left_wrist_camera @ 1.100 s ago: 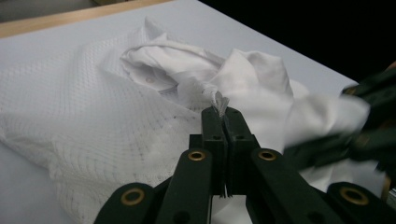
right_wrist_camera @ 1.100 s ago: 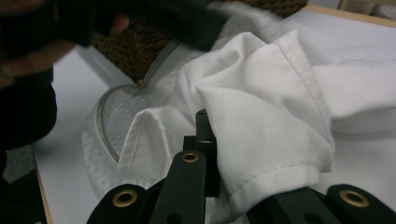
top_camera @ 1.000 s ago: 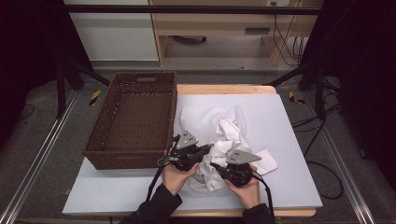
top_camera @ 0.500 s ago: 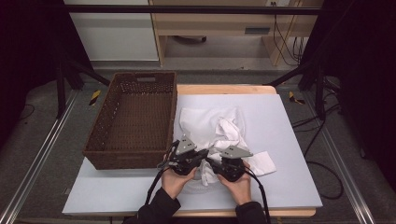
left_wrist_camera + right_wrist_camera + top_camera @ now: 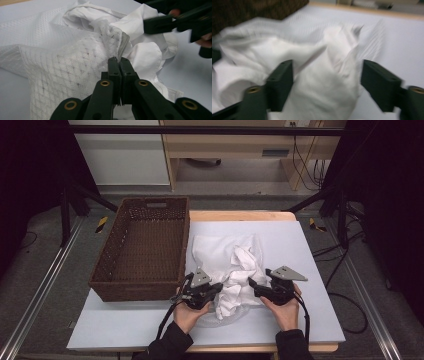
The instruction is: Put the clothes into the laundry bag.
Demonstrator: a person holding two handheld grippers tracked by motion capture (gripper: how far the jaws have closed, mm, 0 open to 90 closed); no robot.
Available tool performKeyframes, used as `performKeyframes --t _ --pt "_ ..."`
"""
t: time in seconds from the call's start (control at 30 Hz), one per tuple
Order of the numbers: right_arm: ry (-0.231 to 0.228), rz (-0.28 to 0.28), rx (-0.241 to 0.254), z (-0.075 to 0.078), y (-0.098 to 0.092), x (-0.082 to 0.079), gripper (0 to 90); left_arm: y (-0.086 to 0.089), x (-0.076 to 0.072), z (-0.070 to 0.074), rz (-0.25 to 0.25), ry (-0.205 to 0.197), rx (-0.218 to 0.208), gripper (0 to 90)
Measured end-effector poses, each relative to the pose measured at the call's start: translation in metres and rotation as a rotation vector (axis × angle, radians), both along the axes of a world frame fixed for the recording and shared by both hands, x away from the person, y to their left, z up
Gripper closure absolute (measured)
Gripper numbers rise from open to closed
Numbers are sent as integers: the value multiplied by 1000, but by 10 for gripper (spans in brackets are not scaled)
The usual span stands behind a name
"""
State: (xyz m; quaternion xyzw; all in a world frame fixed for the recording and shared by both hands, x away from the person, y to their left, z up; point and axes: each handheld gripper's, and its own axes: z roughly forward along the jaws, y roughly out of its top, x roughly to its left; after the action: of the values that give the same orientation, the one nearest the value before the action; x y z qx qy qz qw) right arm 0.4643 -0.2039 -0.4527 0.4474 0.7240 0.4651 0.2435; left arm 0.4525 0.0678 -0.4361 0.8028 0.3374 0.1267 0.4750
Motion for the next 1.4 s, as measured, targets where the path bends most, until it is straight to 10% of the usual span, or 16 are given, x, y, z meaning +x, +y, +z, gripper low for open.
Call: performKeyframes --t 0.2,0.43,0.63,0.87,1.0,1.23,1.4 --pt "15 115 -43 -2 14 -8 793 2 0 8 5 -3 -12 887" --pt "-75 308 -7 17 35 -48 819 2 -3 35 12 -26 -45 889" --pt "-61 415 -52 13 77 -45 822 -5 -7 46 -1 -46 -43 889" --pt "4 230 -78 -17 95 -4 815 -5 -14 38 -12 -48 -12 890" --pt "-4 225 -53 -18 94 -4 767 2 -12 26 -3 -34 -25 889" --pt "-57 240 30 11 48 -31 579 4 -8 10 -5 -8 -7 888" --pt "-76 132 54 20 8 -34 386 0 -7 2 -5 -8 19 888"
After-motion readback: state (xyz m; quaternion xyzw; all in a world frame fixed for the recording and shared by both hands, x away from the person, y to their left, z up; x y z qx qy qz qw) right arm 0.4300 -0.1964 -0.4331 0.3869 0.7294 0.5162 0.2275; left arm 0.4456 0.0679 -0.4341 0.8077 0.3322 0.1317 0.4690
